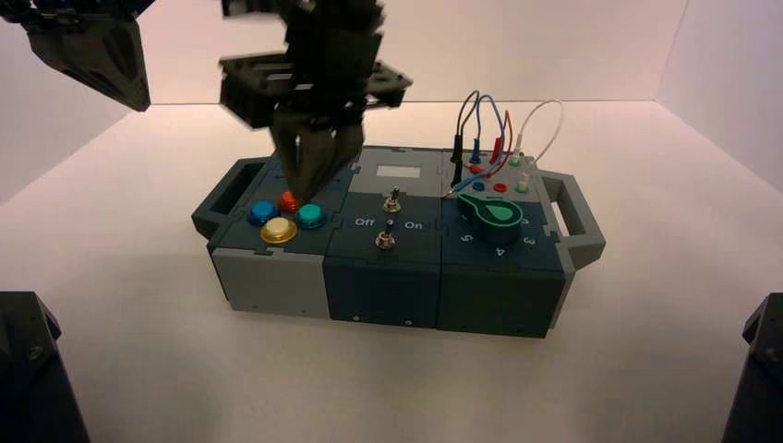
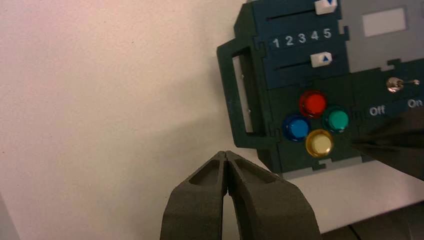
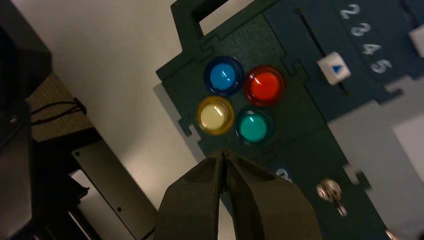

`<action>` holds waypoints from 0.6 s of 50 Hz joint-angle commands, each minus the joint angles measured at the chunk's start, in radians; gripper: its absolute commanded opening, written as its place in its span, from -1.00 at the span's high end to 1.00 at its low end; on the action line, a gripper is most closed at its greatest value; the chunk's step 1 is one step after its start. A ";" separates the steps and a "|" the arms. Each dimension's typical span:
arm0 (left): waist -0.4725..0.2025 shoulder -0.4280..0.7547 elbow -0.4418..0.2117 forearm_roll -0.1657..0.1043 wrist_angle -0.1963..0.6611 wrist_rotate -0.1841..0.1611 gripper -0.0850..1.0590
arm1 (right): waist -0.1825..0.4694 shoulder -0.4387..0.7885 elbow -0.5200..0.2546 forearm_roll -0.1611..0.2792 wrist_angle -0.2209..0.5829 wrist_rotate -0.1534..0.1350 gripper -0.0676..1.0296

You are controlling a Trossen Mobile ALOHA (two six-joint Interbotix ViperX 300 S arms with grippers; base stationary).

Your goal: Push the yellow button with the right gripper.

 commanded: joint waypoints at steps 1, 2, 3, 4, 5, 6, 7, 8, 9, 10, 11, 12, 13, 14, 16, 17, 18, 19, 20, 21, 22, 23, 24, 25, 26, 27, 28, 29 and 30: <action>-0.018 -0.038 -0.028 -0.003 0.009 0.003 0.90 | 0.012 0.009 -0.051 0.014 0.002 -0.002 0.92; -0.018 -0.044 -0.026 -0.003 0.014 0.003 0.90 | 0.014 0.017 -0.055 0.015 0.003 -0.002 0.92; -0.020 -0.048 -0.028 -0.003 0.015 0.003 0.90 | 0.014 0.020 -0.058 0.015 0.005 -0.002 0.92; -0.020 -0.054 -0.026 -0.003 0.020 0.003 0.90 | 0.014 0.025 -0.064 0.018 0.005 -0.002 0.92; -0.020 -0.058 -0.028 -0.003 0.023 0.005 0.90 | 0.014 0.029 -0.067 0.020 0.006 -0.002 0.92; -0.020 -0.063 -0.028 -0.003 0.026 0.006 0.90 | 0.014 0.035 -0.072 0.021 0.008 -0.002 0.92; -0.020 -0.066 -0.028 -0.002 0.026 0.006 0.90 | 0.014 0.038 -0.075 0.021 0.009 -0.002 0.92; -0.020 -0.072 -0.026 -0.003 0.026 0.006 0.90 | 0.015 0.043 -0.078 0.023 0.009 -0.002 0.92; -0.020 -0.078 -0.026 -0.002 0.028 0.006 0.90 | 0.015 0.048 -0.083 0.025 0.009 -0.002 0.92; -0.020 -0.087 -0.025 -0.002 0.026 0.006 0.90 | 0.015 0.057 -0.089 0.026 0.011 -0.002 0.92; -0.020 -0.091 -0.025 -0.002 0.026 0.006 0.90 | 0.015 0.058 -0.091 0.026 0.012 -0.002 0.92; -0.020 -0.098 -0.021 -0.002 0.026 0.008 0.90 | 0.015 0.066 -0.098 0.031 0.012 -0.002 0.92; -0.020 -0.104 -0.020 -0.002 0.028 0.008 0.90 | 0.018 0.072 -0.101 0.034 0.012 -0.002 0.92; -0.020 -0.107 -0.018 -0.002 0.026 0.008 0.90 | 0.018 0.077 -0.106 0.037 0.014 -0.002 0.92; -0.020 -0.115 -0.015 -0.002 0.028 0.008 0.90 | 0.020 0.086 -0.112 0.044 0.015 -0.002 0.92; -0.020 -0.117 -0.015 -0.002 0.028 0.009 0.90 | 0.021 0.087 -0.114 0.046 0.017 -0.002 0.92; -0.020 -0.118 -0.014 -0.002 0.028 0.009 0.90 | 0.023 0.091 -0.117 0.049 0.017 -0.002 0.92; -0.020 -0.120 -0.012 -0.002 0.028 0.009 0.90 | 0.025 0.095 -0.120 0.052 0.018 -0.002 0.92; -0.021 -0.120 -0.011 -0.002 0.028 0.009 0.90 | 0.026 0.098 -0.121 0.055 0.020 -0.002 0.92; -0.020 -0.120 -0.011 -0.002 0.026 0.009 0.90 | 0.026 0.100 -0.123 0.055 0.020 -0.002 0.92; -0.021 -0.120 -0.011 -0.002 0.028 0.009 0.90 | 0.028 0.103 -0.124 0.058 0.020 -0.002 0.92; -0.021 -0.118 -0.009 -0.002 0.028 0.008 0.90 | 0.029 0.106 -0.126 0.060 0.021 -0.002 0.92; -0.021 -0.118 -0.011 -0.002 0.028 0.009 0.90 | 0.029 0.110 -0.127 0.061 0.025 -0.002 0.92; -0.023 -0.118 -0.009 -0.002 0.028 0.008 0.90 | 0.029 0.112 -0.126 0.063 0.025 -0.002 0.92; -0.023 -0.118 -0.009 -0.002 0.028 0.009 0.90 | 0.031 0.117 -0.126 0.066 0.026 -0.002 0.92; -0.025 -0.118 -0.009 -0.002 0.028 0.009 0.90 | 0.029 0.118 -0.126 0.067 0.026 -0.002 0.92; -0.028 -0.120 -0.009 -0.002 0.026 0.009 0.90 | 0.029 0.124 -0.123 0.069 0.028 -0.002 0.92; -0.031 -0.118 -0.009 -0.002 0.026 0.009 0.90 | 0.029 0.126 -0.123 0.069 0.028 -0.002 0.92; -0.031 -0.118 -0.009 -0.002 0.026 0.009 0.90 | 0.029 0.127 -0.121 0.069 0.028 -0.002 0.92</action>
